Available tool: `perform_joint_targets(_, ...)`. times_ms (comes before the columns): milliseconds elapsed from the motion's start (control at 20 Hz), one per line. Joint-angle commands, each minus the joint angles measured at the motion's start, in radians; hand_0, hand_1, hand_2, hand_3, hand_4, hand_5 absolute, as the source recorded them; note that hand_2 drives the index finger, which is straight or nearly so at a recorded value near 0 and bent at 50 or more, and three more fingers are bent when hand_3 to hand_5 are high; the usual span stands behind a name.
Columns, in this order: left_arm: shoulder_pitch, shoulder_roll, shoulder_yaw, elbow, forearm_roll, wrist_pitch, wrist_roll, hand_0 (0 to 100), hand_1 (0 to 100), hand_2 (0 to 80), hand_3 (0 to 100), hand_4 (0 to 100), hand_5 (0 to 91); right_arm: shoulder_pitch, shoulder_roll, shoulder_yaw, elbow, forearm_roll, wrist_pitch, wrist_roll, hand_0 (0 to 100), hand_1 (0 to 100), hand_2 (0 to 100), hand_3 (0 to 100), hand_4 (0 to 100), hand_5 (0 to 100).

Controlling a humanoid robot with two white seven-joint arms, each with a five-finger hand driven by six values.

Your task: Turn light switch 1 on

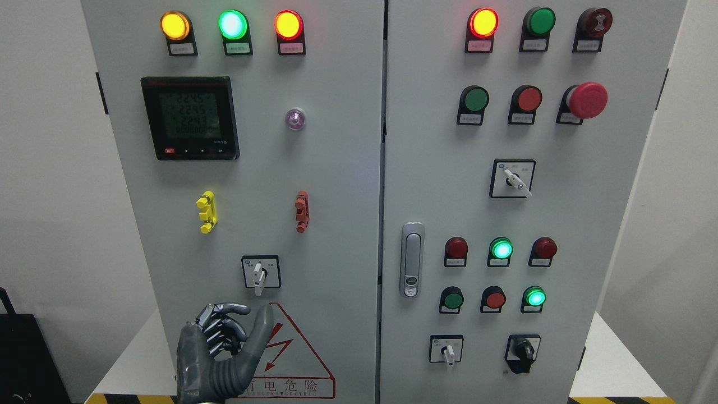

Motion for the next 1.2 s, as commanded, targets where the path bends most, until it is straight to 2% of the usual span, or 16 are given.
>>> perform_joint_targets(0,-0.027,-0.008,-0.001,0.005,0.000,0.018,0.010,5,60,52.1,88,90,82.4,0.000,0.000,0.000,0.000,0.000,-0.001,0.001,5,0,0,0,0,0)
perform_joint_targets(750,-0.079,-0.016,-0.001,0.022,0.001,0.055,0.036,4,61,53.3,89,89,81.9,0.000,0.000,0.000,0.000,0.000,-0.001,-0.001,5,0,0,0,0,0)
perform_joint_targets(1150,-0.097,-0.019,-0.004,0.030,0.007,0.106,0.036,4,61,54.4,89,90,83.2,0.000,0.000,0.000,0.000,0.000,-0.001,0.001,5,0,0,0,0,0)
